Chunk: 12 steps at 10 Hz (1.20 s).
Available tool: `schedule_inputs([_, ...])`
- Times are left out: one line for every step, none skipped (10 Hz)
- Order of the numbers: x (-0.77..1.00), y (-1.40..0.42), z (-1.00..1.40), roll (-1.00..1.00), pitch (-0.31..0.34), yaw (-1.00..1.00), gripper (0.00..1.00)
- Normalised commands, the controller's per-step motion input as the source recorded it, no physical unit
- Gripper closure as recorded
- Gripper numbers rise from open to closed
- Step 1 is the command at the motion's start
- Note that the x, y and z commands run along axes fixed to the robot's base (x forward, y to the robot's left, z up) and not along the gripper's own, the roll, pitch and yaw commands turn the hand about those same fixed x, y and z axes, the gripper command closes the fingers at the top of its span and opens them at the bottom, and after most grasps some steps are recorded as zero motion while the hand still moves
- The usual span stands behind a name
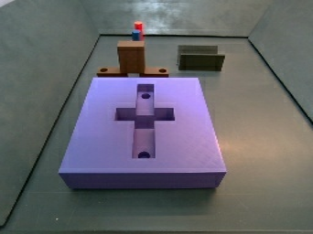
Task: Pick up the green object. Move up. Place the green object on the fixture. Regrasp the green object. Move to above the board. Insert the green object.
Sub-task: Move to above the board, then insert the green object.
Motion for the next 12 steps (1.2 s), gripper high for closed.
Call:
schedule_inputs([-0.15, -0.13, 0.02, -1.00, 0.094, -0.06, 1.00])
schedule_inputs([-0.10, -0.06, 0.02, -1.00, 0.084, -0.05, 1.00])
schedule_inputs([-0.08, -0.01, 0.00, -1.00, 0.069, -0.05, 1.00])
schedule_inputs([-0.08, 0.01, 0.01, -0.87, 0.040, -0.04, 1.00])
schedule_inputs([-0.07, 0.03, 0.00, -0.55, 0.003, -0.02, 1.00])
schedule_inputs([-0.05, 0.02, 0.00, -0.35, -0.016, -0.01, 1.00])
schedule_inputs([0.00, -0.08, -0.26, -0.04, -0.106, 0.02, 1.00])
schedule_inputs([0.00, -0.20, -0.45, 0.00, -0.194, 0.18, 1.00])
schedule_inputs([0.06, -0.18, -0.67, -0.03, -0.267, 0.25, 1.00])
schedule_inputs([0.09, -0.12, -0.66, -0.02, -0.281, 0.30, 1.00])
schedule_inputs([0.09, -0.07, -0.72, 0.00, -0.256, 0.35, 1.00])
schedule_inputs([0.11, -0.05, -0.71, 0.07, -0.254, 0.31, 1.00])
